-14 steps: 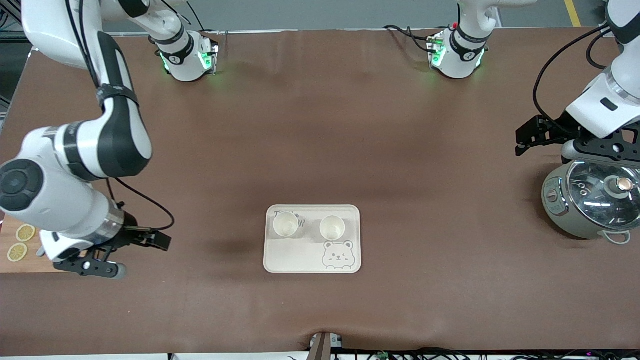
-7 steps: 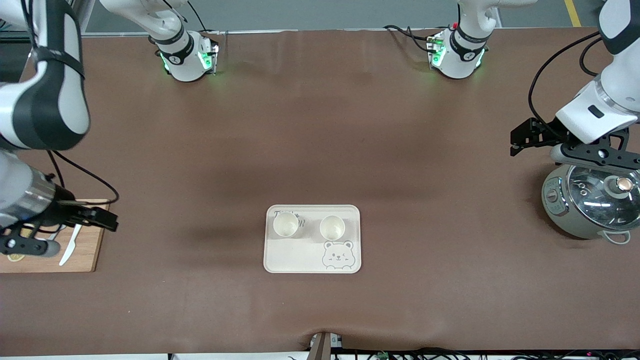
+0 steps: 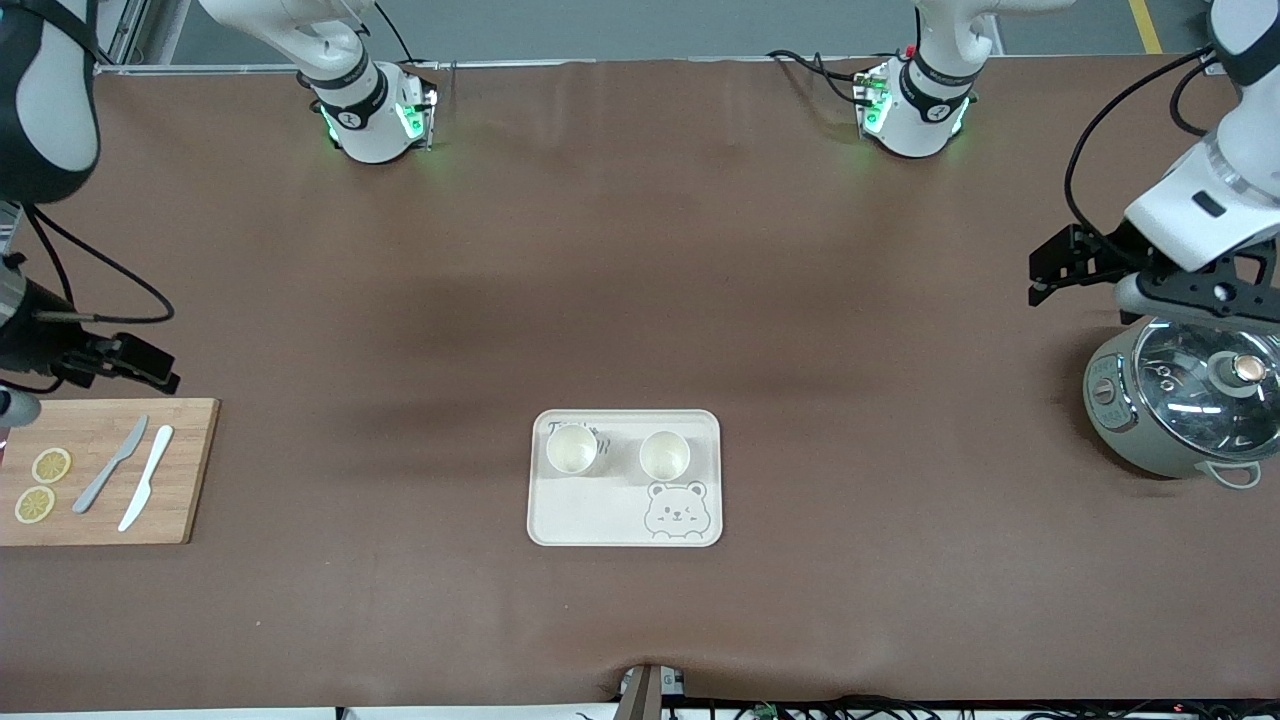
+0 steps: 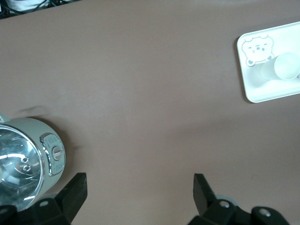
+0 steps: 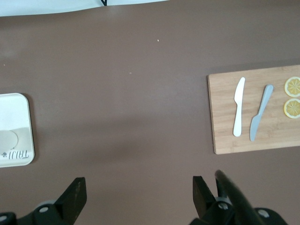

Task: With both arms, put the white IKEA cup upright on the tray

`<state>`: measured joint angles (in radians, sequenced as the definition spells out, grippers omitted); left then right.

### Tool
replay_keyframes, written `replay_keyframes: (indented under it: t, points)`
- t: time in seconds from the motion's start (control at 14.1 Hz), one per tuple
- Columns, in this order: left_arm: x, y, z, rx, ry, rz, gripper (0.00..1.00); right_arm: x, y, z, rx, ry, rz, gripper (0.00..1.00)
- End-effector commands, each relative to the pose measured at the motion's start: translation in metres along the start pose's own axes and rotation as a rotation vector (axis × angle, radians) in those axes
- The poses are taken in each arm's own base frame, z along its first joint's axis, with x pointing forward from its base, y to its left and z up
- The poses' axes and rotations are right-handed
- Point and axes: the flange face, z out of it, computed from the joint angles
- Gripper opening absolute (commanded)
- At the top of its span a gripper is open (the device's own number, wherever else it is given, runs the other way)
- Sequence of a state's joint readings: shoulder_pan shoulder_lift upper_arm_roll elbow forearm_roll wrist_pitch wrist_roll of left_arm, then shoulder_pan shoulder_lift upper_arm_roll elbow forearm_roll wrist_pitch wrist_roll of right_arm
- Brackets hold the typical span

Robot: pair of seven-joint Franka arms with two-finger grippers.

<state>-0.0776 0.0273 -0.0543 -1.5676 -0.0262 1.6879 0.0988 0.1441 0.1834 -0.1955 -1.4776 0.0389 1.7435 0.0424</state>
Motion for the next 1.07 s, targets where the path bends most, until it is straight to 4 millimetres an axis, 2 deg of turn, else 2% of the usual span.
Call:
replay_keyframes:
  t: [0.0, 0.28, 0.43, 0.85, 0.99]
  points:
    - [-0.007, 0.005, -0.026, -0.007, 0.004, 0.011, 1.0, -0.03, 0.01, -0.011, 0.035, 0.008, -0.006, 1.0]
    - [-0.009, 0.008, -0.024, -0.007, -0.01, -0.01, 1.0, -0.04, 0.014, -0.02, 0.04, 0.006, -0.003, 1.0]
    - [-0.009, 0.017, -0.024, -0.006, -0.018, 0.004, 1.0, -0.044, 0.014, -0.031, 0.04, 0.01, 0.002, 1.0]
    - [-0.01, 0.012, -0.026, -0.008, -0.019, -0.008, 1.0, -0.058, 0.015, -0.069, 0.04, -0.041, 0.003, 1.0]
    - [-0.01, 0.012, -0.026, -0.009, -0.021, -0.01, 1.0, -0.06, 0.013, -0.072, 0.041, -0.052, 0.001, 1.0]
